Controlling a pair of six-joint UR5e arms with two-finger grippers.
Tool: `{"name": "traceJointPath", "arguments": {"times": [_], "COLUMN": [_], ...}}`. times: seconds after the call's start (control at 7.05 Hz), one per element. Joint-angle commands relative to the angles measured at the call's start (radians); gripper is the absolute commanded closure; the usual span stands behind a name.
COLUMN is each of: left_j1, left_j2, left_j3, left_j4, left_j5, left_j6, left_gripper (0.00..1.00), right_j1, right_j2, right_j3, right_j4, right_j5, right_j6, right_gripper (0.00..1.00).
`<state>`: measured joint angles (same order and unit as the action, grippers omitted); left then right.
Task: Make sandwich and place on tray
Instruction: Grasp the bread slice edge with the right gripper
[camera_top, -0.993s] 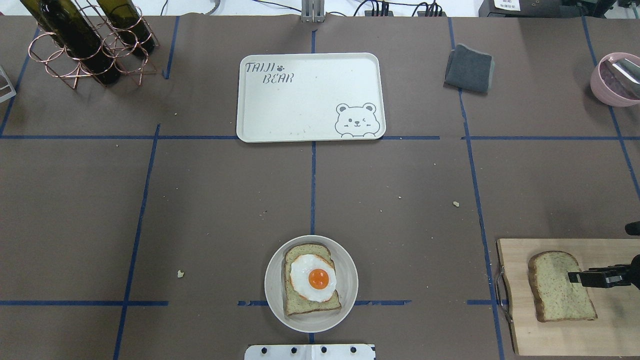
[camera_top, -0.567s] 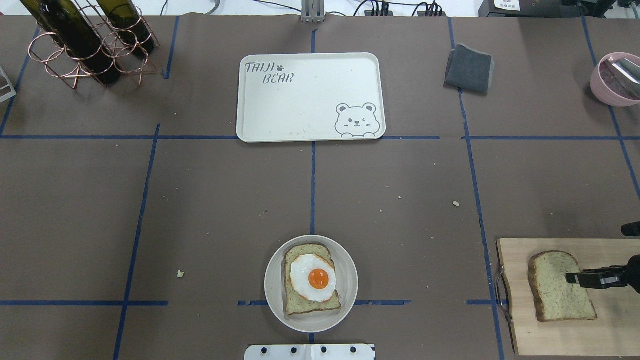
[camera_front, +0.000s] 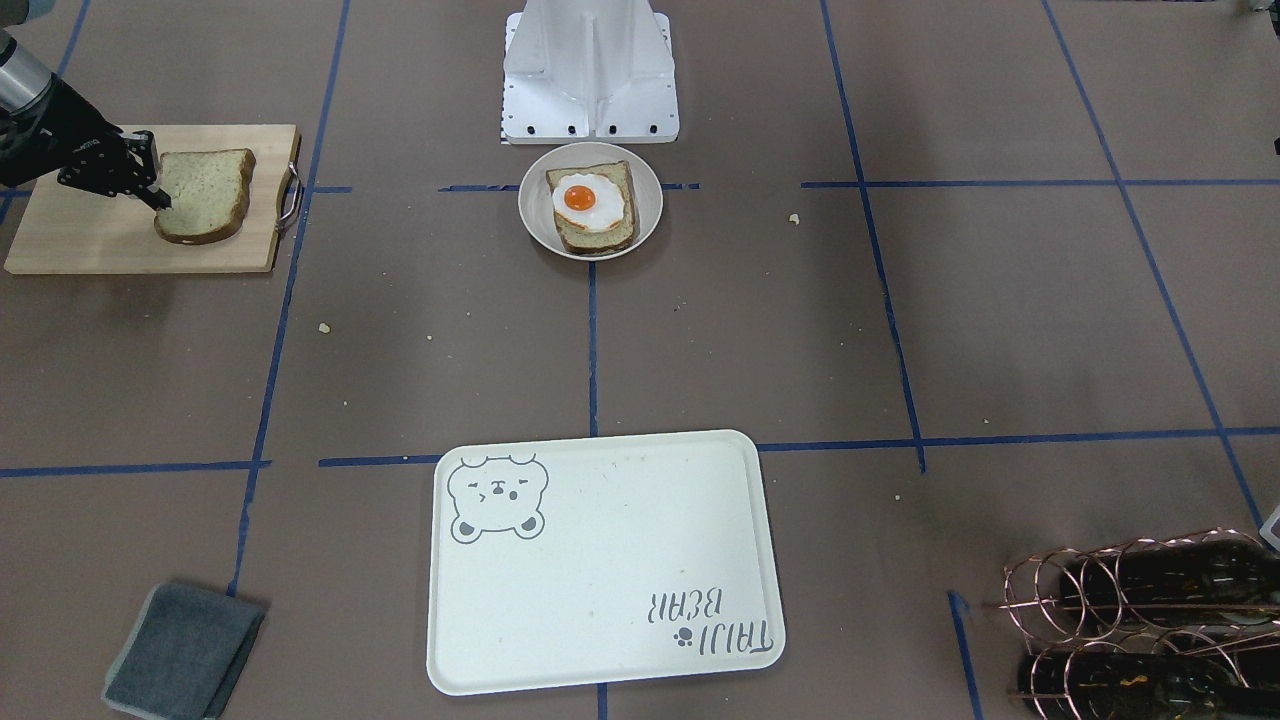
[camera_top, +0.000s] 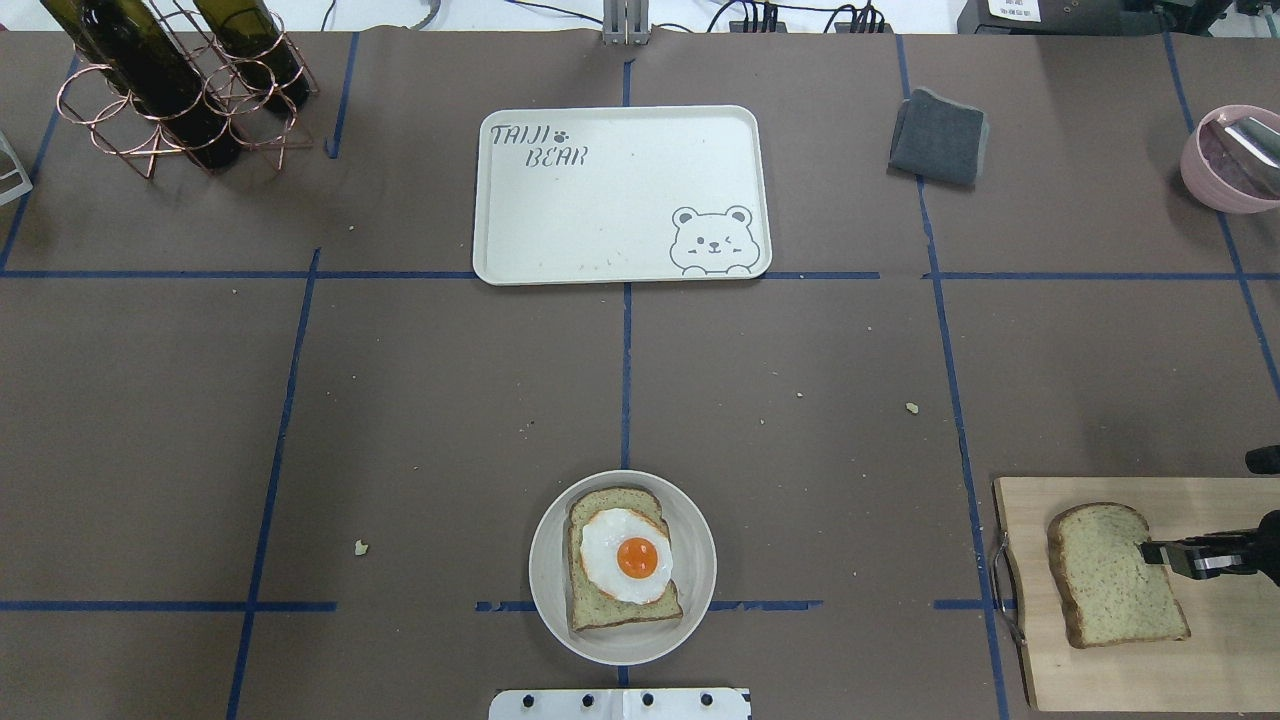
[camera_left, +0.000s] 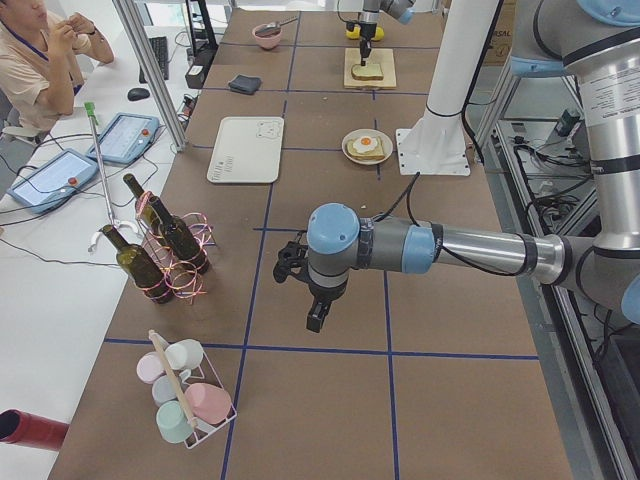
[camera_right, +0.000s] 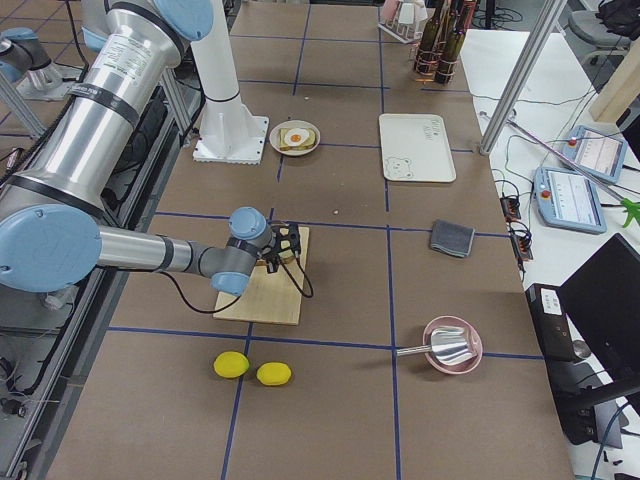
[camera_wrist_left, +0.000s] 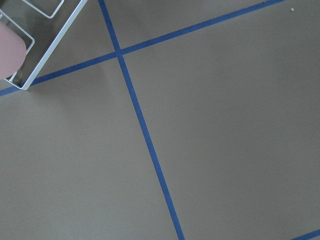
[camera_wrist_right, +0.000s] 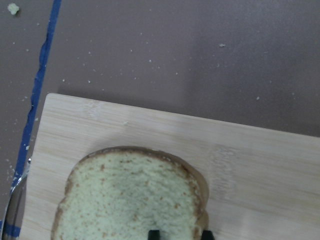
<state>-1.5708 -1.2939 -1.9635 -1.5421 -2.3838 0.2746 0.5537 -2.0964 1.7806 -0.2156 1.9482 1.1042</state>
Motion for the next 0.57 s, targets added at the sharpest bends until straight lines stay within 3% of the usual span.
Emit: {"name": "traceJointPath", "arguments": {"times": [0.0, 0.43], "left_j1": [0.0, 0.0], "left_j2": [0.001, 0.001], "left_j3": [0.0, 0.003], "left_j4": [-0.009, -0.01], "left_j5": [0.0, -0.002], "left_j6": [0.0, 0.0], "left_gripper": [0.0, 0.0], "right_j1": [0.002, 0.006], "right_j2": [-0.007, 0.019], "right_j3": [0.008, 0.164], "right_j4": [0.065, 0.048], "right_j5": [0.006, 0.034], "right_j6": [0.0, 0.09], "right_gripper": [1.0, 1.0]}}
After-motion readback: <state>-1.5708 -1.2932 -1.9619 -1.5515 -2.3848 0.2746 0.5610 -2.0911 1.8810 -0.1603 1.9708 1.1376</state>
